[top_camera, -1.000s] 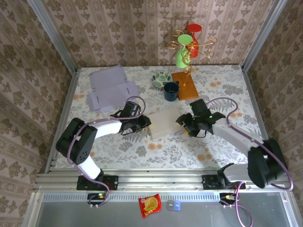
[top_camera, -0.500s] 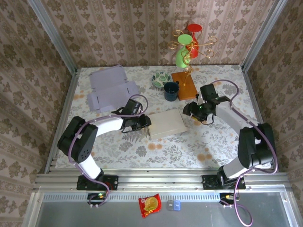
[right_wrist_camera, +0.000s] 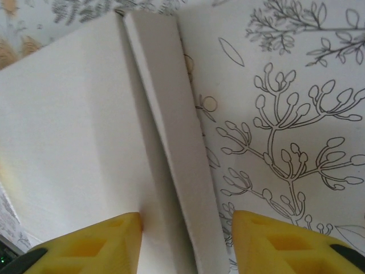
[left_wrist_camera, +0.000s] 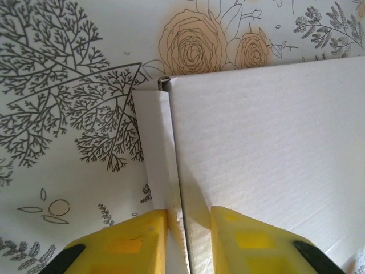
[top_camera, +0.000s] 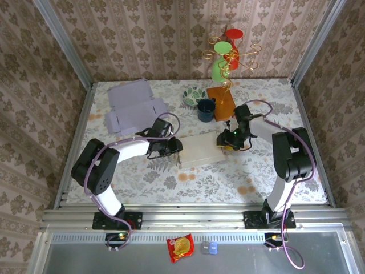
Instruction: Fold the paper box
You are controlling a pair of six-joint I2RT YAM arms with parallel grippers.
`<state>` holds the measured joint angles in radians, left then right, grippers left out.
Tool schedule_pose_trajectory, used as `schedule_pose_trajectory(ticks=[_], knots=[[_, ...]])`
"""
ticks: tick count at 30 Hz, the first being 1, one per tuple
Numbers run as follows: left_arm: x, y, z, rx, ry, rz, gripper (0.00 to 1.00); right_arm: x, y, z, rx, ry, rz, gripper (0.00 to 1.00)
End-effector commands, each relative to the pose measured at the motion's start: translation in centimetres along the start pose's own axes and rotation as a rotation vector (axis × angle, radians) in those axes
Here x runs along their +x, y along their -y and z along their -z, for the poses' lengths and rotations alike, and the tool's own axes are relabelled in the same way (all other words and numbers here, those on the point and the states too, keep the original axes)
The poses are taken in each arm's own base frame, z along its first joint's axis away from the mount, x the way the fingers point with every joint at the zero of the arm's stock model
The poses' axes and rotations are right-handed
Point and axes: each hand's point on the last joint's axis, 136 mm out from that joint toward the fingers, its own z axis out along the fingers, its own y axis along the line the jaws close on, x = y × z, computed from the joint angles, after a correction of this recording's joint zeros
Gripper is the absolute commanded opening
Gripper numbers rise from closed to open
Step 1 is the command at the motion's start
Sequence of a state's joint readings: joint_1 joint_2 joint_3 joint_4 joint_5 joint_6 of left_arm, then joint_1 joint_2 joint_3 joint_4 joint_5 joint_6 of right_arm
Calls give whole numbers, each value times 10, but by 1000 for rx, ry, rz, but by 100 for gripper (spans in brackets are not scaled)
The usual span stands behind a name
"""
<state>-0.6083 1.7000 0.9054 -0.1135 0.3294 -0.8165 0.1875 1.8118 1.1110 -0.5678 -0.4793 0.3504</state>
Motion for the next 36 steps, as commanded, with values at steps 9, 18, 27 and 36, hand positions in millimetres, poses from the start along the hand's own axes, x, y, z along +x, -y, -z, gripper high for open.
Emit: schedule_pose_trajectory(ticks=[9, 18, 27, 36], knots=[[13, -18, -9, -75, -58, -13, 26, 13, 6, -13, 9, -36, -2, 25], [13, -13, -2, -61, -54, -22, 32, 21, 9, -13, 34, -42, -20, 18], [14, -7, 11, 5, -51, -2, 35, 21, 2, -4, 34, -15, -18, 19], [22, -12, -5, 10, -97, 17, 29, 21, -1, -3, 34, -12, -30, 19]])
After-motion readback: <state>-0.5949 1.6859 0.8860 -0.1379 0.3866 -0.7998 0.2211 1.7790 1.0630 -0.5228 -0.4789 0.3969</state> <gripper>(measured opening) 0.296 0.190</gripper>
